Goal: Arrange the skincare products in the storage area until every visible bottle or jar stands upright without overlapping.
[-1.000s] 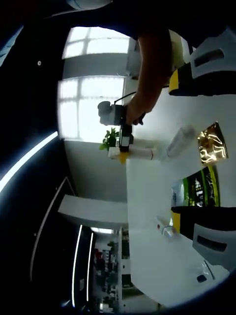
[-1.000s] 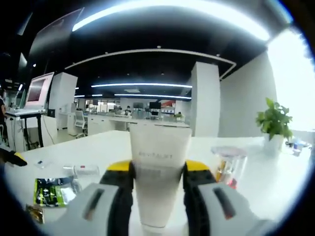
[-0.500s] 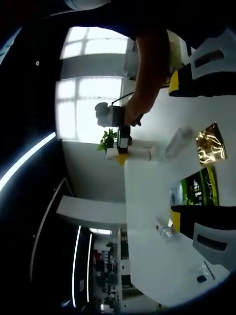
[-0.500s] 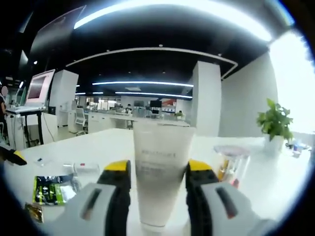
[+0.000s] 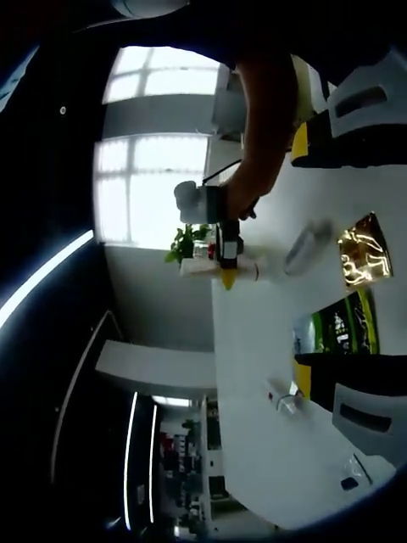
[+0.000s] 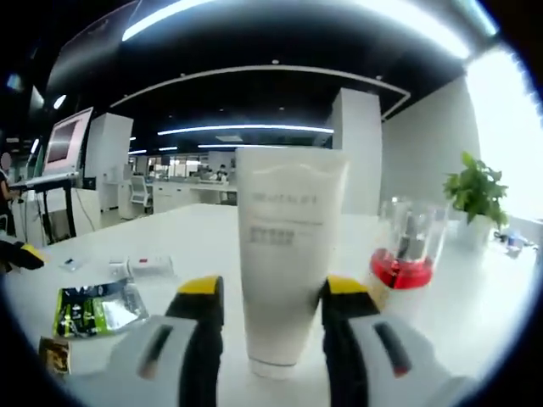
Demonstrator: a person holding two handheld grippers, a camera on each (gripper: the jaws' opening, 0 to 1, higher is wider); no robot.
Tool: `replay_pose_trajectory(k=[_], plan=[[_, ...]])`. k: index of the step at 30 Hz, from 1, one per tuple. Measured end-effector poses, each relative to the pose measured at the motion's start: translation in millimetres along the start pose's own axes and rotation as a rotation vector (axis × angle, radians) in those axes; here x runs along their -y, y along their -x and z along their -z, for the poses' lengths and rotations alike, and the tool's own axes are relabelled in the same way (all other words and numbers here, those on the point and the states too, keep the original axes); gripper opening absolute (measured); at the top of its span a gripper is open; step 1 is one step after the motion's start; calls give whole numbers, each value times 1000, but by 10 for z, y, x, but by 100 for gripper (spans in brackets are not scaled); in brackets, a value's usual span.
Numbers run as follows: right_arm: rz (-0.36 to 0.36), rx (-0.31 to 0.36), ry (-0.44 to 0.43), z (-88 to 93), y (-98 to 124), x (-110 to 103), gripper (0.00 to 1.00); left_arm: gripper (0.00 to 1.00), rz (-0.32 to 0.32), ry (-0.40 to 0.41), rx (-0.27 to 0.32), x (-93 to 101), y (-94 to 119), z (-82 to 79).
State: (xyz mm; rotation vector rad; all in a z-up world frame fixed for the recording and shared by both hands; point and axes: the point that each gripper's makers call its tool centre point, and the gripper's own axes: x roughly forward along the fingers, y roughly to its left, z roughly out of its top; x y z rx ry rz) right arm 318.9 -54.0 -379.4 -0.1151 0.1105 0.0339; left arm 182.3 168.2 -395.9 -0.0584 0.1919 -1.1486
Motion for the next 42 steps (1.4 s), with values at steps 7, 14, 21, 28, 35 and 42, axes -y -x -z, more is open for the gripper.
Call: replay_pose_trajectory(k=[7,14,21,28,35,42], plan=[[15,-81,-1,280,36,-7,43,91,13,2,-13,39,-27,31],[29,-98,-20,342,21,-12,42,90,19,4,-17,50,-43,37],[32,-117,-71,423,4,11,41,89,20,6,-29,46,-51,68],[24,-116,-78,432,23,-29,33,89,14,9,-27,29,-43,51],[29,-113,-77,427,67,-31,32,88,14,7,-32,32,-49,62],[35,-111,-78,436,93,15,32,88,20,5,-34,50,-64,57]])
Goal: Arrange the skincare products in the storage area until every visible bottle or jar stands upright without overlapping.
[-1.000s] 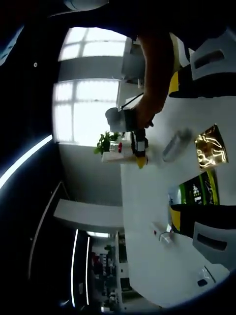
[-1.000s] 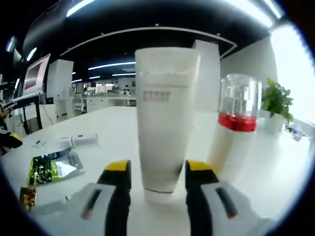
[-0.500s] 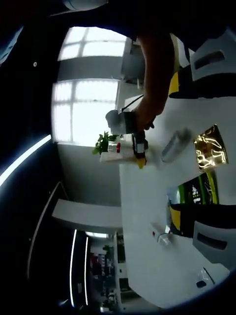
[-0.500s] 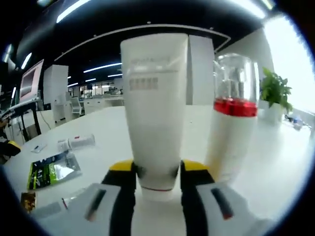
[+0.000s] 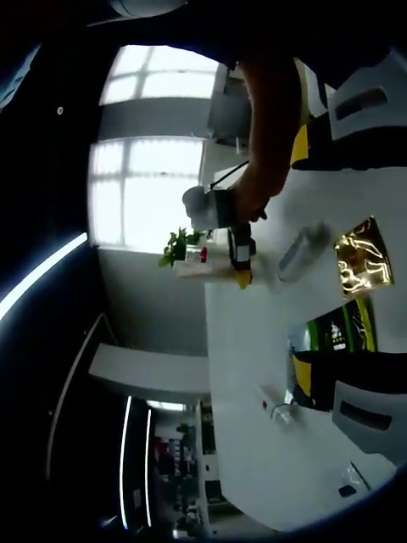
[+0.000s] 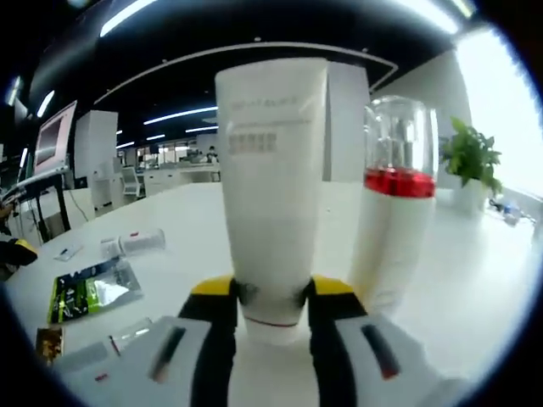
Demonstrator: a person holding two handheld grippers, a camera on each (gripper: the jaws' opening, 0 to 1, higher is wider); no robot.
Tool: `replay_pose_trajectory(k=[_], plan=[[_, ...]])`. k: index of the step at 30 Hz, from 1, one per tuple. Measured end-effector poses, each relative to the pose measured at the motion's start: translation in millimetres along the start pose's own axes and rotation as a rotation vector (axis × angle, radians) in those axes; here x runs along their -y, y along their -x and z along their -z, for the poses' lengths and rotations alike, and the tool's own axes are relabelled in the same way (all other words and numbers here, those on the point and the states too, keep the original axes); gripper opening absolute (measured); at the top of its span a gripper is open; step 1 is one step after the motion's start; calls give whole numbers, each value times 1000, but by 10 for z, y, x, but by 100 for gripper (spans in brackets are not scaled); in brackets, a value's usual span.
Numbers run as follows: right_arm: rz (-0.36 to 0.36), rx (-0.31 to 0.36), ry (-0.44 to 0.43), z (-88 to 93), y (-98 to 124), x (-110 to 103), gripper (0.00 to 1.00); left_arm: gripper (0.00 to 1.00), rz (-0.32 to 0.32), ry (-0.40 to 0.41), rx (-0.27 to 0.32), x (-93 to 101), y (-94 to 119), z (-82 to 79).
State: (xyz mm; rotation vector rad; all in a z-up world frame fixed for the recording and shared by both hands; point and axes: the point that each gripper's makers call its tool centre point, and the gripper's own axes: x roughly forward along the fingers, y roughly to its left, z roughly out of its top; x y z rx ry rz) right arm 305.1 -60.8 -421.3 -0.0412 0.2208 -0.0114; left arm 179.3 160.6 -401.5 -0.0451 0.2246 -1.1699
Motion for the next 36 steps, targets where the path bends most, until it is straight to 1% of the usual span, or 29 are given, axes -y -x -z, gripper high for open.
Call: replay_pose_trajectory(k=[5,8,10,12,16,21,25,30,36], plan=[[-23,3,2,0,-13,15,32,87,-5,-3,-4,-14,12,4],[-32,10,-11,-4,-10,16,33,86,-2,-6,-6,-4,3,8],[-38,7,-2,7,2,-3,34,86,0,-7,-7,6,-12,6],[-42,-3,15,39,30,-17,35,86,6,-9,-5,12,-17,-4],[-50,-18,16,94,112,-5,38,86,11,-16,-9,30,-33,-14],[-57,-32,20,164,210,32,37,86,13,-19,-13,44,-41,-6],[-66,-43,3,225,270,50,37,86,16,-23,-8,64,-57,-28],[-70,-23,10,189,369,13,37,89,15,-18,2,68,-65,-54],[-96,-35,13,240,421,-110,37,92,10,-22,10,56,-56,-66]])
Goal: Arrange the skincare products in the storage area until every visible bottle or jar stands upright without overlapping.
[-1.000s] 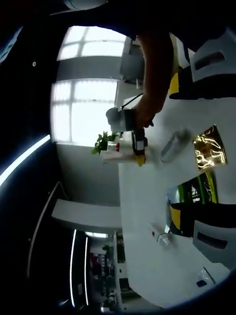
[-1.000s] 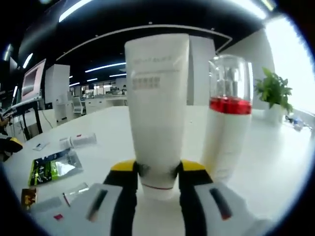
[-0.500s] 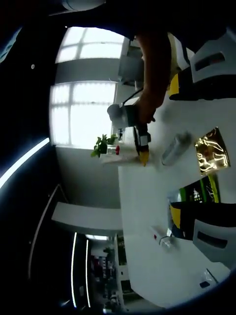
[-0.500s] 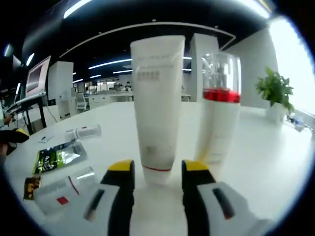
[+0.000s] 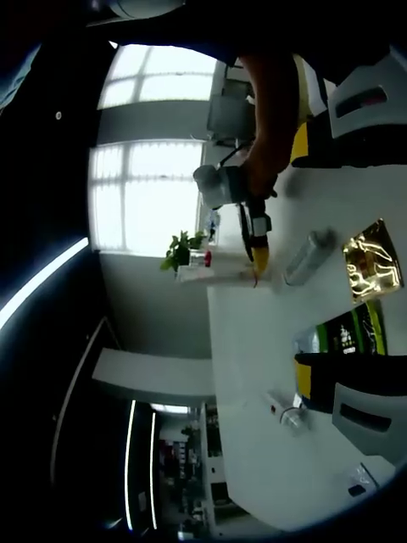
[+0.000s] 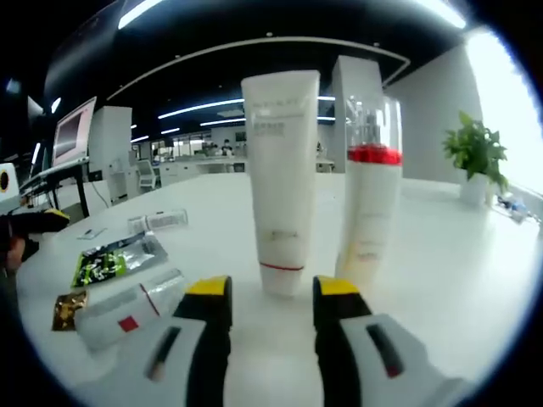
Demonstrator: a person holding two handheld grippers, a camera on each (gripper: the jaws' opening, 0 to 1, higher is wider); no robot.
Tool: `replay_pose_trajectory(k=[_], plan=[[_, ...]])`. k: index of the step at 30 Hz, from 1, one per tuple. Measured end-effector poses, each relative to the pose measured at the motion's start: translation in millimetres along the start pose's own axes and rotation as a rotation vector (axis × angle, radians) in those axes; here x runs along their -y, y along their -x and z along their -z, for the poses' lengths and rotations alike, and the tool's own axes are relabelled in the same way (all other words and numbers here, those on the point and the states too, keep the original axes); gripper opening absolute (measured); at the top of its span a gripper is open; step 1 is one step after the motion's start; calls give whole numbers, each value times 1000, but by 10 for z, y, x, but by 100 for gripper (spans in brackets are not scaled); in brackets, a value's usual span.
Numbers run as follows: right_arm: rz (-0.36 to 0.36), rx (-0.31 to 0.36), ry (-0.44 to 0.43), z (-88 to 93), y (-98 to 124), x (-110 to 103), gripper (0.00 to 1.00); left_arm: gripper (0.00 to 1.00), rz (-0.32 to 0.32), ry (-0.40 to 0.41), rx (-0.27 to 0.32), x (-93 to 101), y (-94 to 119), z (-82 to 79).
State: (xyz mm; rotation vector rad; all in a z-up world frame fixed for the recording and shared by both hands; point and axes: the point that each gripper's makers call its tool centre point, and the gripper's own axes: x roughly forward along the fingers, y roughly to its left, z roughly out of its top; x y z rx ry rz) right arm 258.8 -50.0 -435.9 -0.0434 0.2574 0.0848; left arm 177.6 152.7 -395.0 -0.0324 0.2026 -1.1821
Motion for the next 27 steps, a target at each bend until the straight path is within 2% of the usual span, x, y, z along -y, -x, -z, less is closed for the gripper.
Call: replay_pose_trajectory(k=[12,27], plan=[[-25,23,7,-69,-73,-101,38,98,-29,4,12,-55,41,-20],[-31,25,-1,-69,-119,-109,38,95,-32,17,-18,-56,50,63]])
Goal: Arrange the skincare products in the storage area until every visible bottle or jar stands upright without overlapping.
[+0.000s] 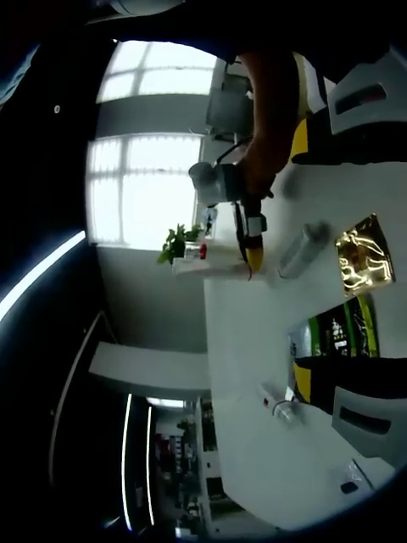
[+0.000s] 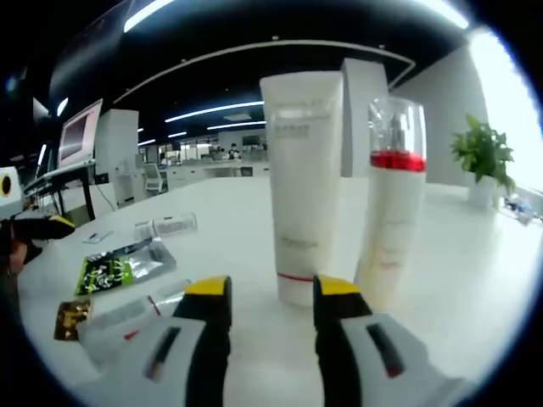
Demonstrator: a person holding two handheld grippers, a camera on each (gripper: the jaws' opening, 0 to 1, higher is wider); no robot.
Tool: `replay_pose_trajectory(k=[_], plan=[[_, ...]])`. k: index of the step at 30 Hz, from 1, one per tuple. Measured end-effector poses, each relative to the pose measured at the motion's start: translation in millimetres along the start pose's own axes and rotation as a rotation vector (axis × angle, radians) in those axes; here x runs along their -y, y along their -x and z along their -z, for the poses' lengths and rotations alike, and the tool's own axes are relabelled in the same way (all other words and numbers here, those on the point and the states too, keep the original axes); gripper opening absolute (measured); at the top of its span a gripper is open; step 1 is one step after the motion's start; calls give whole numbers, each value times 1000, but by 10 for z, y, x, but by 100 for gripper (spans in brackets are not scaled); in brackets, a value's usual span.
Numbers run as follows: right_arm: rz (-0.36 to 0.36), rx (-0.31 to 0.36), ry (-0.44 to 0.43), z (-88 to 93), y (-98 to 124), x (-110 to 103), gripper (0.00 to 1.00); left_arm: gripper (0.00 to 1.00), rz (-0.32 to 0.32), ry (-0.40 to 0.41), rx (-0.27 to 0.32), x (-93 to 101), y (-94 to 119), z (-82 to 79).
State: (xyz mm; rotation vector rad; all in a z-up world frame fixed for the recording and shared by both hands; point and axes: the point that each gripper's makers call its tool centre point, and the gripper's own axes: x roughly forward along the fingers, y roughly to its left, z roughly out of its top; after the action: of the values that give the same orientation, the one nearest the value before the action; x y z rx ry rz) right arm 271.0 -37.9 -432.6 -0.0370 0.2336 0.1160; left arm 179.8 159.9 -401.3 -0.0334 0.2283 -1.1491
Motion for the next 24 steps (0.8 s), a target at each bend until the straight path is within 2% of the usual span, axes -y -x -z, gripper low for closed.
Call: replay_pose_trajectory(k=[17,24], plan=[[3,-2,-11,13,36,41,38,93,5,4,-17,7,-20,41],[-1,-32,-13,155,204,99,38,93,1,5,-3,-13,-3,25]])
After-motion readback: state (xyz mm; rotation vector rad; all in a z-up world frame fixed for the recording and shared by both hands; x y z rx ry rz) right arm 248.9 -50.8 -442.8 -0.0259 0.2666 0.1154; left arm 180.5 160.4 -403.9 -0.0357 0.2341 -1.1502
